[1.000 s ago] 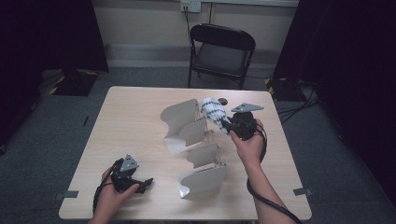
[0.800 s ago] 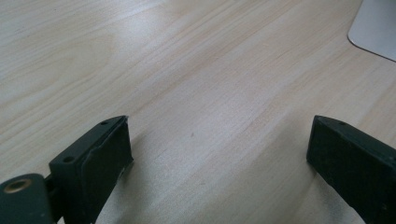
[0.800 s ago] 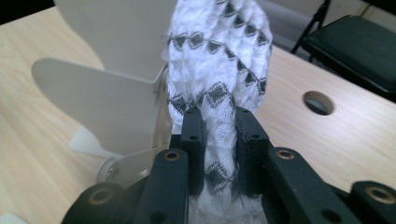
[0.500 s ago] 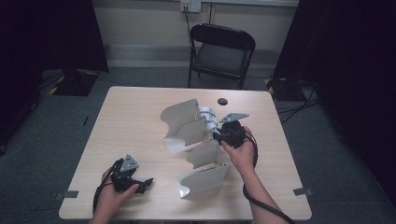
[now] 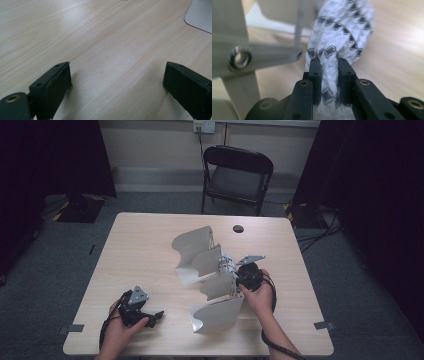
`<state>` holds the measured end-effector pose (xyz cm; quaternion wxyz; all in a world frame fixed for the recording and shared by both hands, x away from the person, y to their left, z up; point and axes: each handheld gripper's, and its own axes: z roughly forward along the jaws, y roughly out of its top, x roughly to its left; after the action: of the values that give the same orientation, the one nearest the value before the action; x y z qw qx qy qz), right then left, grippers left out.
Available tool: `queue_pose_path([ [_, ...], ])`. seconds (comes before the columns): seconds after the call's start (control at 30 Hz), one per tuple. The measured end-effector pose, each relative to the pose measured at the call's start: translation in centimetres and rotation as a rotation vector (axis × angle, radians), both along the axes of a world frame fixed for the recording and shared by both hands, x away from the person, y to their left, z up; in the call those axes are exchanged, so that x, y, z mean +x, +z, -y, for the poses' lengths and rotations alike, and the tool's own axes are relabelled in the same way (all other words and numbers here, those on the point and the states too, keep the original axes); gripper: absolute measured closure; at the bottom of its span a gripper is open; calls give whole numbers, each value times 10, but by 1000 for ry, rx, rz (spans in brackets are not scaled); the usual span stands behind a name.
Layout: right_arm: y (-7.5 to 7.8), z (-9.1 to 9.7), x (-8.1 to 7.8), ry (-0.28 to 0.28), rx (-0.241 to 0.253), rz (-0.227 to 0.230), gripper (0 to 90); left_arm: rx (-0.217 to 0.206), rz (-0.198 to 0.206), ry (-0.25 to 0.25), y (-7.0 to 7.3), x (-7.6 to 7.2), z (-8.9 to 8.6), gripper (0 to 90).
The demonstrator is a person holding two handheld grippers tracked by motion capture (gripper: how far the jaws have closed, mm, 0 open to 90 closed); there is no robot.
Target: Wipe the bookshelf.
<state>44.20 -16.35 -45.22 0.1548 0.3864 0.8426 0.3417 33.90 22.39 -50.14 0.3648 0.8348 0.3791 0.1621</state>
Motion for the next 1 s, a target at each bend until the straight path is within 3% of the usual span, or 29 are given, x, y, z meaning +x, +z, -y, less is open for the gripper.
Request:
queue_pose_path([
  [0.13,29,8,8,-72,11,68,761,0,0,0,0,0,0,78],
  [0.23,52,7,16,-96,27,123,761,0,0,0,0,0,0,78],
  [0.4,73,-8,27,-37,47,183,760,0,0,0,0,0,0,79],
  [0.63,54,-20,26,22,38,150,759,0,-1,0,0,0,0,79],
  [0.83,37,-17,23,10,85,121,755,5,2,-2,0,0,0,79],
  [1.0,39,-17,24,-12,67,127,756,0,-1,0,0,0,0,79],
])
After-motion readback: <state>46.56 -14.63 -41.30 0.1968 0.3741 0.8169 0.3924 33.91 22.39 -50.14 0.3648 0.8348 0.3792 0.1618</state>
